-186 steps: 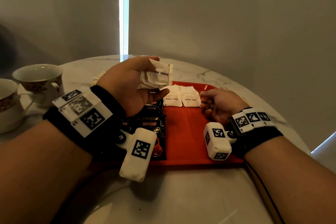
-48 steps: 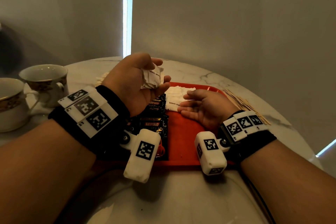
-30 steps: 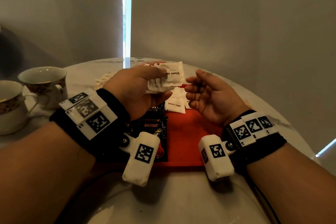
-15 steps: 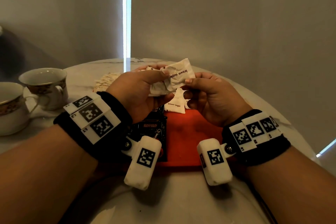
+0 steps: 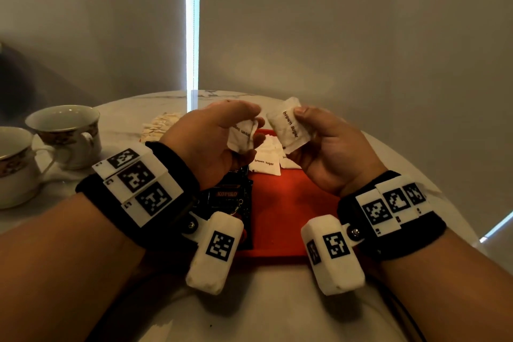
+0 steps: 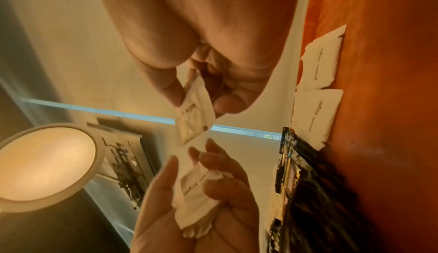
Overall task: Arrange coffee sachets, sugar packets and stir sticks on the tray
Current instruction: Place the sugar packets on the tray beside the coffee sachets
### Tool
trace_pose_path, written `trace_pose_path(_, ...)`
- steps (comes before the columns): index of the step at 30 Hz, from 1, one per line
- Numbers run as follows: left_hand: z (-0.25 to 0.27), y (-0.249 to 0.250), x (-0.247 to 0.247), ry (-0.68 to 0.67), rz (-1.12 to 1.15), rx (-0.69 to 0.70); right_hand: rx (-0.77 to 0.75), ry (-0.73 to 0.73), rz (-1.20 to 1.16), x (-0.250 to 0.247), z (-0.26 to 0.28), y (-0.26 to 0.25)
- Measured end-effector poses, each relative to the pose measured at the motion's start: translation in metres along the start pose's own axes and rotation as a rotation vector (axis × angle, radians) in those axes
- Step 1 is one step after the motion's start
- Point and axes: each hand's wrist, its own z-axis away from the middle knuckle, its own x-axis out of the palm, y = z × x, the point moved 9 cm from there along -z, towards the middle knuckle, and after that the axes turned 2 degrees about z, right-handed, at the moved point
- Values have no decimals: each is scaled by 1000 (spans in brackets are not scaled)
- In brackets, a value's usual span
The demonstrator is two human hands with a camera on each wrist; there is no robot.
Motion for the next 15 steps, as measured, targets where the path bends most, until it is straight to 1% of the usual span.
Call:
trace_pose_path(3, 2, -2, 8, -68, -112, 2, -21, -57, 15, 13, 6, 2)
trace_pose_path(6, 2, -1, 7, -24, -99, 16, -30, -44, 33, 15, 7, 3)
trace_pose_path(11, -1, 7, 1, 23, 1, 76, -38, 6, 120, 8, 7, 3)
trace_pose_path(13, 0, 7, 1, 20, 7, 70, -32, 11, 134, 6, 7, 4)
trace_pose_path(15, 1, 5, 2, 3, -44, 58, -31, 12, 139, 5, 6, 4)
